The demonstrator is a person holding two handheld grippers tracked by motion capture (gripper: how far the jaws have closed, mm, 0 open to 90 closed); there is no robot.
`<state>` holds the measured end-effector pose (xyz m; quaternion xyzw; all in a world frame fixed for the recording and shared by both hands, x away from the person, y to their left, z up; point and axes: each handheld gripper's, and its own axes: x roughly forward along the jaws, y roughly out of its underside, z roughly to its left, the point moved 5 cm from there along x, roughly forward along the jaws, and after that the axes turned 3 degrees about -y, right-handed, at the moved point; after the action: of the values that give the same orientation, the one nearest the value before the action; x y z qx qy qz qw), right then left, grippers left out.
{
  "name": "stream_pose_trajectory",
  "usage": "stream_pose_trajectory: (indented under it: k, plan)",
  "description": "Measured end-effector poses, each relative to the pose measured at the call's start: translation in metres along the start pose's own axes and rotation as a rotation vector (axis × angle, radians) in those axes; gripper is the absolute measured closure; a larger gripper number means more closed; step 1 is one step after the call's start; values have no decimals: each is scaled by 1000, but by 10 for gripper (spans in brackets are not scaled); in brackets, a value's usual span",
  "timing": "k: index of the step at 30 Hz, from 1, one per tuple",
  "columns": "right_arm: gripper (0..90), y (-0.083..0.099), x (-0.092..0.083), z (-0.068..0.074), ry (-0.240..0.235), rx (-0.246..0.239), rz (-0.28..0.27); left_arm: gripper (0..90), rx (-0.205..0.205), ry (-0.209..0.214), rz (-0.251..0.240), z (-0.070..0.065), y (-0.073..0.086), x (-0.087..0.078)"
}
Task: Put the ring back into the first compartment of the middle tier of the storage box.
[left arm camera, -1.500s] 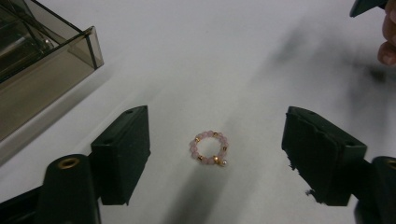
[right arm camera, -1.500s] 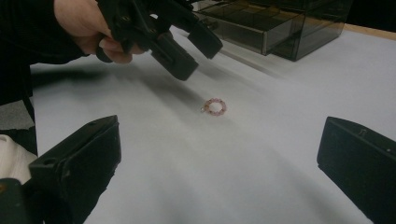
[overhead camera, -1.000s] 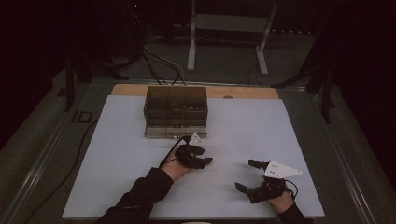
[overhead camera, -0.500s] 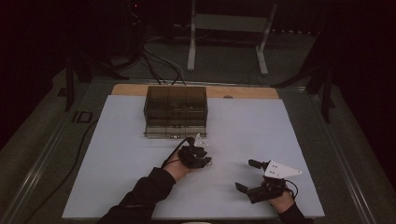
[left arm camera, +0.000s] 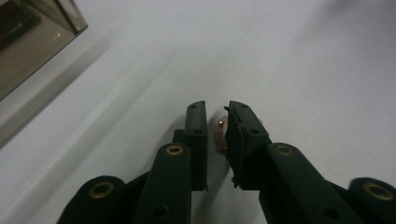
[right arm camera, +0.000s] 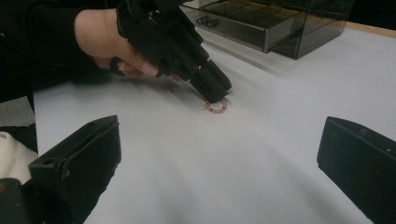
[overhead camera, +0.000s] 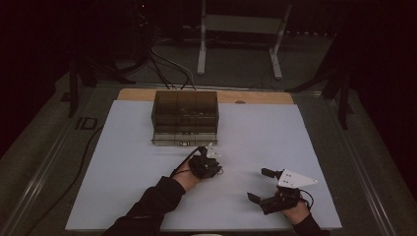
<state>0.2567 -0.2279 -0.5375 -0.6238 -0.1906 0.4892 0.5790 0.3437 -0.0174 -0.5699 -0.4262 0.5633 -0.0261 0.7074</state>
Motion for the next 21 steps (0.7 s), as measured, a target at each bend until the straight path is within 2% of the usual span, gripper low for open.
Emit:
stream_pose_trajectory:
  k: [6,11,15,21]
  plan:
    - [0,0,0,0,0,2,2,877,17,-1,14,-4,-1,1]
    - [0,0,1,0,1,2,2,888,44,-15,23,-6,-2,1]
    - [0,1,1,0,0,4,3,893,45,-22,19,-7,-2,0]
    - [0,0,1,0,2,5,0,900,43,5,8,-10,-6,-2]
